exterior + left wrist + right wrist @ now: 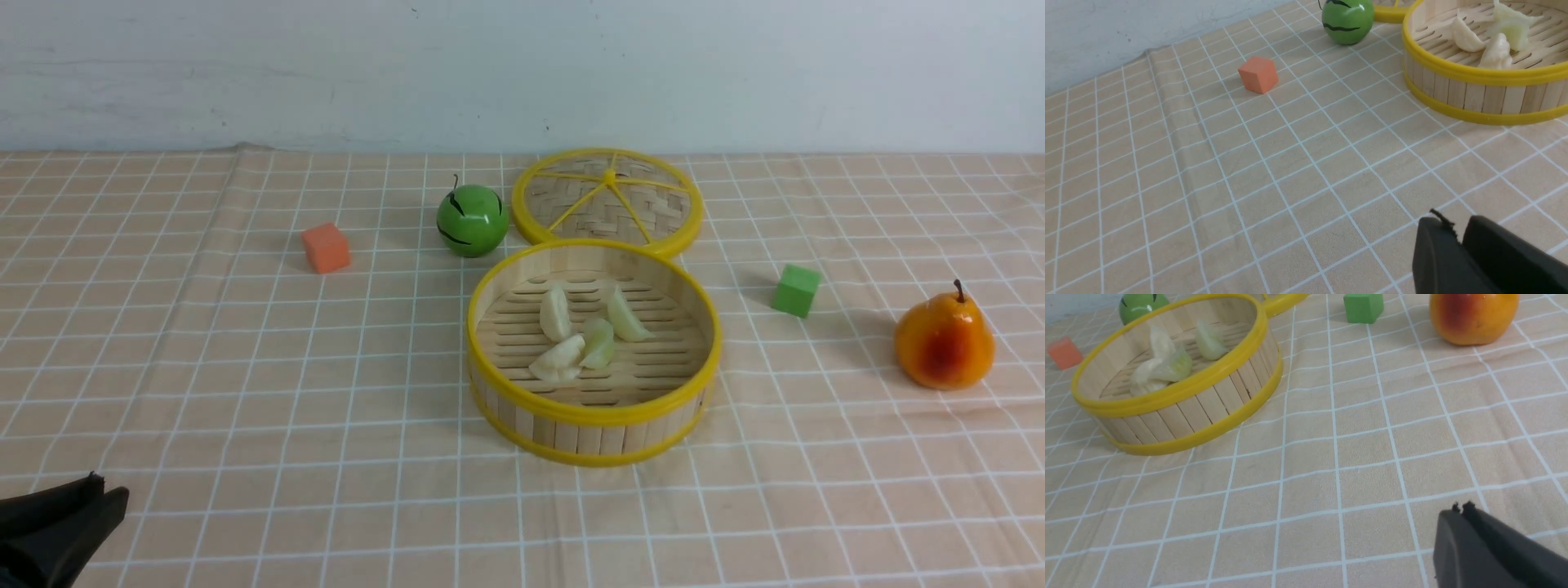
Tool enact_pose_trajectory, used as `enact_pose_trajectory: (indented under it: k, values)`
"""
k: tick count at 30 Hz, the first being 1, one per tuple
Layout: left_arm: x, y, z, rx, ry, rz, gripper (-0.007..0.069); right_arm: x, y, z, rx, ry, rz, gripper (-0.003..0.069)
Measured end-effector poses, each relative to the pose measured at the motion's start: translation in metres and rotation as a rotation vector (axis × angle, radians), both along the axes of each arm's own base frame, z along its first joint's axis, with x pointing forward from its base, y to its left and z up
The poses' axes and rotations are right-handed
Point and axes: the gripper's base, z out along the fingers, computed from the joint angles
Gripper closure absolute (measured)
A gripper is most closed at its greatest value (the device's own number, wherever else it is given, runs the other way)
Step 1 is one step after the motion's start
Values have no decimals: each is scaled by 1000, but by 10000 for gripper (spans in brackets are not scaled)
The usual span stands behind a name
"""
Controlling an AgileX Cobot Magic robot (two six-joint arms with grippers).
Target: Put the dumplings into the steamer on the table with the brown tablecloth.
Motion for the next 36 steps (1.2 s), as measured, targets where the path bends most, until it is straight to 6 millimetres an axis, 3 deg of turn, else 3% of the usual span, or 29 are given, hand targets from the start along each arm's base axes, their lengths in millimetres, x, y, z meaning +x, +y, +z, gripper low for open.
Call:
enact_pose_trajectory:
  k: [9, 14, 23, 28, 30, 36]
  values:
    - [0, 0, 0, 0, 0, -1, 531, 0, 0, 0, 0, 0, 0, 643]
    - [-12, 10, -3, -7, -72, 19, 523, 0, 0, 0, 0, 0, 0, 638]
    - [-47, 23, 12, -193, -505, 74, 518, 0, 0, 0, 0, 0, 0, 635]
    - [-43, 24, -20, -446, -553, 162, 587, 0, 0, 0, 0, 0, 0, 627]
    - [-41, 25, -27, -469, -531, 189, 633, 0, 0, 0, 0, 0, 0, 627]
    - [-37, 30, -47, -428, -343, 298, 638, 0, 0, 0, 0, 0, 0, 627]
